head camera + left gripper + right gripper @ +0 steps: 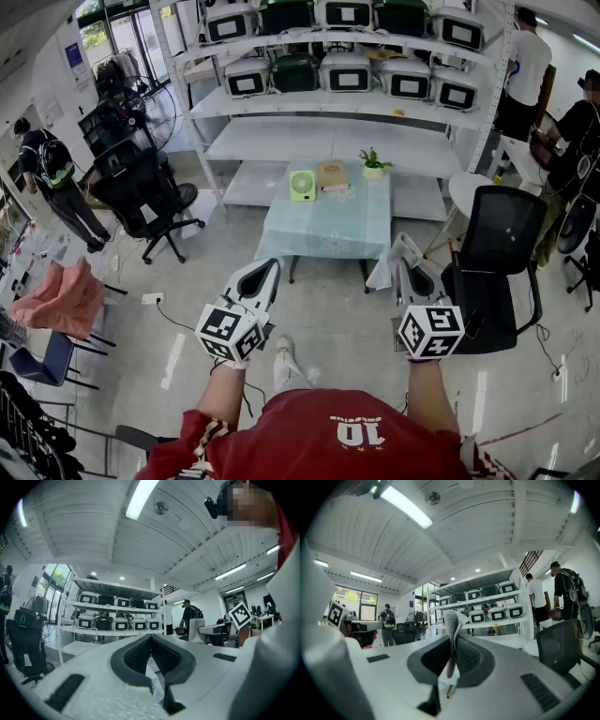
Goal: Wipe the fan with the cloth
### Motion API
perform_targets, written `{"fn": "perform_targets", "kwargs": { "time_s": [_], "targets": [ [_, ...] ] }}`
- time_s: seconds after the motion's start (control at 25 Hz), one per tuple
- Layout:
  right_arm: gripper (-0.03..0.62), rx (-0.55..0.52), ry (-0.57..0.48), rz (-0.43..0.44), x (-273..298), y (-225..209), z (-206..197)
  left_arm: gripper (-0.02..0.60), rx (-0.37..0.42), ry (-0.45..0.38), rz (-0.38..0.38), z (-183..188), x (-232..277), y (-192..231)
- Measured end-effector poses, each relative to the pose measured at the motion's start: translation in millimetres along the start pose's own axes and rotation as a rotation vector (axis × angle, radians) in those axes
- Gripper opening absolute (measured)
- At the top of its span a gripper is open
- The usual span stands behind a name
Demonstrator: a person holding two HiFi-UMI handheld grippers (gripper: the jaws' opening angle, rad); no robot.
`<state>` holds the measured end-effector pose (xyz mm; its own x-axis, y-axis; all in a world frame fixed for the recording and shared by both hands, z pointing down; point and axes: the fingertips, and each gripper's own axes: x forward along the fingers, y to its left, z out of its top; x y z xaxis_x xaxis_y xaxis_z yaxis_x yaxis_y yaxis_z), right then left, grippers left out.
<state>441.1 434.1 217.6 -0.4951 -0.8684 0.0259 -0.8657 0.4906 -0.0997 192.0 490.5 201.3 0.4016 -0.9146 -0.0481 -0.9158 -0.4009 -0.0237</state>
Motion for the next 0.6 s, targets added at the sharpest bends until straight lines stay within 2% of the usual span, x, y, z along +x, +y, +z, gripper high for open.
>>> {"fn": "perform_targets", "kwargs": {
  "time_s": [0.6],
  "targets": [
    [0.018,-0.008,0.007,0.01,0.1,10.2,-3.7,0.003,-0.024,-0.019,0.015,1.1,-7.0,4.8]
  ]
}}
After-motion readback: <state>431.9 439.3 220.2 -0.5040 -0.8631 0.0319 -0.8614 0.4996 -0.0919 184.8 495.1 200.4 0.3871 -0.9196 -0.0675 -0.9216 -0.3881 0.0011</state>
